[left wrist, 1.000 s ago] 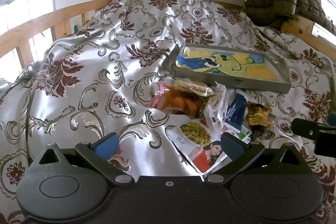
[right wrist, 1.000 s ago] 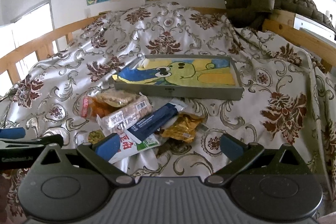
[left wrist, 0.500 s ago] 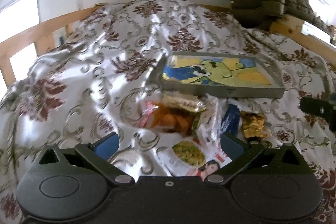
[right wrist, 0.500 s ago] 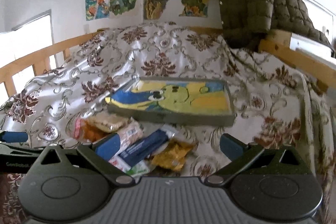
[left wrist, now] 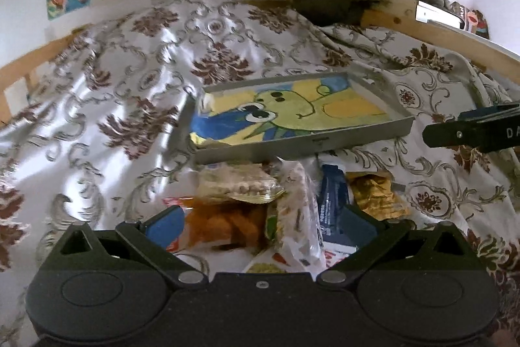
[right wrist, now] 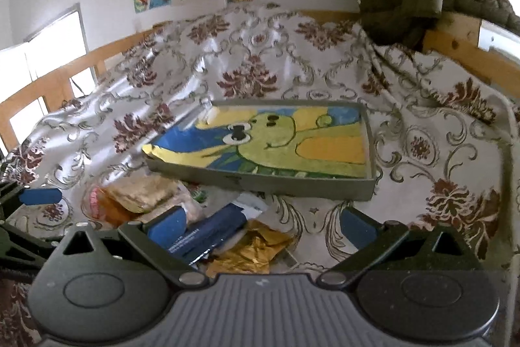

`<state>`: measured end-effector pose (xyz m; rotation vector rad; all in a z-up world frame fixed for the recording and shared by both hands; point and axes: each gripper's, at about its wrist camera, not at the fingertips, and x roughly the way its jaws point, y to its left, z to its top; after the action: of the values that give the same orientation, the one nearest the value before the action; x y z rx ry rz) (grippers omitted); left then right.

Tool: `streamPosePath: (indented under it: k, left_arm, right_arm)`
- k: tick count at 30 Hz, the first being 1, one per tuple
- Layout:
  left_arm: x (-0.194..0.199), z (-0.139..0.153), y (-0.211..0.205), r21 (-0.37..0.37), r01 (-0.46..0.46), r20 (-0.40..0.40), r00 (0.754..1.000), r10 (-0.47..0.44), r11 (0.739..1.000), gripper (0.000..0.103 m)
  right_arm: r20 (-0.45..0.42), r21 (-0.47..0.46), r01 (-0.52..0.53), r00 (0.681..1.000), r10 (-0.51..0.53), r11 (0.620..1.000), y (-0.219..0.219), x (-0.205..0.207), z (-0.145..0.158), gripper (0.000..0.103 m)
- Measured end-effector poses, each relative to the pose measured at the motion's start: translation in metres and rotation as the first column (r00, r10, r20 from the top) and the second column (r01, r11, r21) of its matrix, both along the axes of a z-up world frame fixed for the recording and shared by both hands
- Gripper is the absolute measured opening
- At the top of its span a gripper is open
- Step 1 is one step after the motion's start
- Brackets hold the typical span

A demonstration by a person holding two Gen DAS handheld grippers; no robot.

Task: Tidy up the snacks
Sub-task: 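Move both tools down toward the snack pile beside the grey tray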

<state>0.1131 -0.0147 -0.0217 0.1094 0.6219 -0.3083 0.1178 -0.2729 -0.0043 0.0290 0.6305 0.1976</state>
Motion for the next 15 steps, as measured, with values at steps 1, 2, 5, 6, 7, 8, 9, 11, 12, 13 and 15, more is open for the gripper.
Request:
streamPosePath:
  k: [1,2,5,6,7,8,9,11,12,13,15]
  left_arm:
    - [0.005,-0.002,0.000,-0.012,0.000,-0.011,1.000,0.000,1.000,0.102]
    - [0.009,-0.005,0.001,-0.026,0.000,-0.024,1.000,0.000,1.000,0.102]
    - [0.016,-0.012,0.002,-0.064,0.003,-0.058,0.998,-0.007,0.998,0.102]
    - [0.018,-0.014,0.002,-0.074,0.007,-0.067,0.998,-0.012,0.997,0.102]
    - [0.019,-0.016,0.002,-0.081,0.009,-0.075,0.997,-0.015,0.997,0.102]
    - [0.021,-0.018,0.001,-0.089,0.009,-0.084,0.996,-0.017,0.996,0.102]
    - [0.022,-0.019,0.001,-0.098,0.008,-0.091,0.996,-0.017,0.995,0.102]
    - [0.024,-0.022,0.002,-0.121,0.003,-0.110,0.994,-0.017,0.993,0.101]
    - [0.026,-0.023,0.002,-0.135,0.001,-0.121,0.993,-0.017,0.991,0.101]
    - [0.028,-0.025,0.002,-0.149,-0.002,-0.133,0.991,-0.019,0.989,0.100]
    - [0.031,-0.028,0.003,-0.174,-0.005,-0.154,0.988,-0.022,0.985,0.098]
  right_arm:
    - [-0.008,-0.005,-0.007,1.000,0.007,1.000,0.001,0.004,-0.002,0.103]
    - [-0.015,-0.009,-0.019,1.000,0.019,1.000,0.001,0.008,-0.003,0.103]
    - [-0.048,0.010,-0.065,0.997,0.065,0.998,0.003,0.017,-0.009,0.103]
    - [-0.066,0.020,-0.078,0.995,0.079,0.997,0.004,0.020,-0.012,0.103]
    - [-0.086,0.029,-0.090,0.992,0.092,0.996,0.004,0.024,-0.015,0.103]
    - [-0.108,0.033,-0.102,0.989,0.105,0.994,0.006,0.027,-0.018,0.103]
    - [-0.127,0.034,-0.111,0.985,0.114,0.993,0.007,0.029,-0.022,0.103]
    - [-0.161,0.027,-0.121,0.979,0.124,0.992,0.009,0.034,-0.029,0.103]
    - [-0.182,0.027,-0.129,0.974,0.132,0.991,0.010,0.036,-0.033,0.103]
    - [-0.204,0.036,-0.137,0.969,0.141,0.990,0.011,0.039,-0.037,0.103]
    - [-0.239,0.059,-0.147,0.958,0.157,0.987,0.012,0.042,-0.043,0.103]
